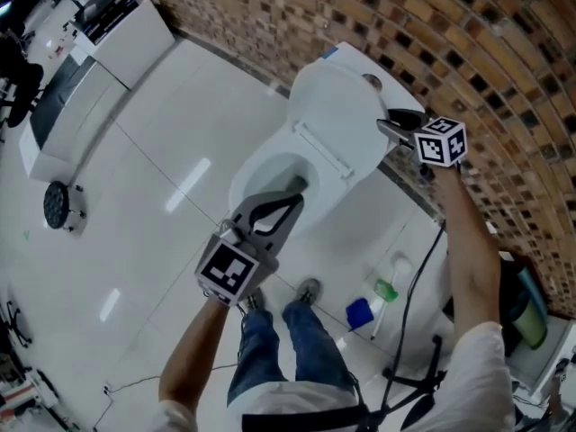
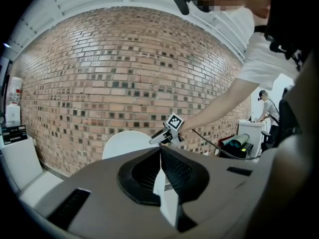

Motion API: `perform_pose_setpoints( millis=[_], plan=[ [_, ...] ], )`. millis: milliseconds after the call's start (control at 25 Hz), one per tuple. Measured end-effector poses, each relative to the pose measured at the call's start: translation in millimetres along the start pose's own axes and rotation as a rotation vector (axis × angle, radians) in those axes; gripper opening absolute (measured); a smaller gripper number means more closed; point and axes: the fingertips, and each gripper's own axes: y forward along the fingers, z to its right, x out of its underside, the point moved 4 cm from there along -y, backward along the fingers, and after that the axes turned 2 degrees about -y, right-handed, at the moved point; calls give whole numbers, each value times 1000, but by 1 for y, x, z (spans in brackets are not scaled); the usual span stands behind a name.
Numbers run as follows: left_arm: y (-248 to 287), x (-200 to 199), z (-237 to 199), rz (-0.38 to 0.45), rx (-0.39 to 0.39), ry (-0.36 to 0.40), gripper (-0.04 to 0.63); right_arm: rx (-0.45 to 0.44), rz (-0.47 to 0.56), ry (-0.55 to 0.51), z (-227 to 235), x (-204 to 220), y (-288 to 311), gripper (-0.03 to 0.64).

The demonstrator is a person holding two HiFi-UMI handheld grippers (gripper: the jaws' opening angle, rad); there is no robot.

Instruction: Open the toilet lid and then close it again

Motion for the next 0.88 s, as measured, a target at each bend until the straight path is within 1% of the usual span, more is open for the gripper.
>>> perform_pose_setpoints(
  millis=[80, 160, 320, 440, 520, 600, 680, 760, 880],
  plan=[
    [-6, -1, 2, 1, -5, 4, -5, 20, -11, -43, -15, -1, 1, 170],
    [-15, -2, 2, 11, -13, 12, -5, 55, -19, -108, -41, 0, 4, 170],
    [-43, -2, -4, 39, -46, 15, -5, 171, -18, -267, -121, 9, 18, 172],
    [-67, 8, -7, 28, -62, 30, -5, 271, -6, -370, -183, 25, 34, 170],
    [-85, 21, -11, 22, -74, 33, -5, 323, -13, -478, -223, 38, 49, 170],
    [-105, 37, -16, 26, -95, 19, -5, 365, -36, -586, -262, 57, 68, 173],
    [-126, 57, -22, 23, -116, -2, -5, 393, -67, -678, -296, 87, 91, 181],
    [-142, 81, -26, 10, -126, -20, -5, 395, -100, -768, -325, 123, 117, 187],
    [-157, 116, -33, -13, -127, -28, -5, 360, -165, -848, -356, 175, 157, 198]
  ],
)
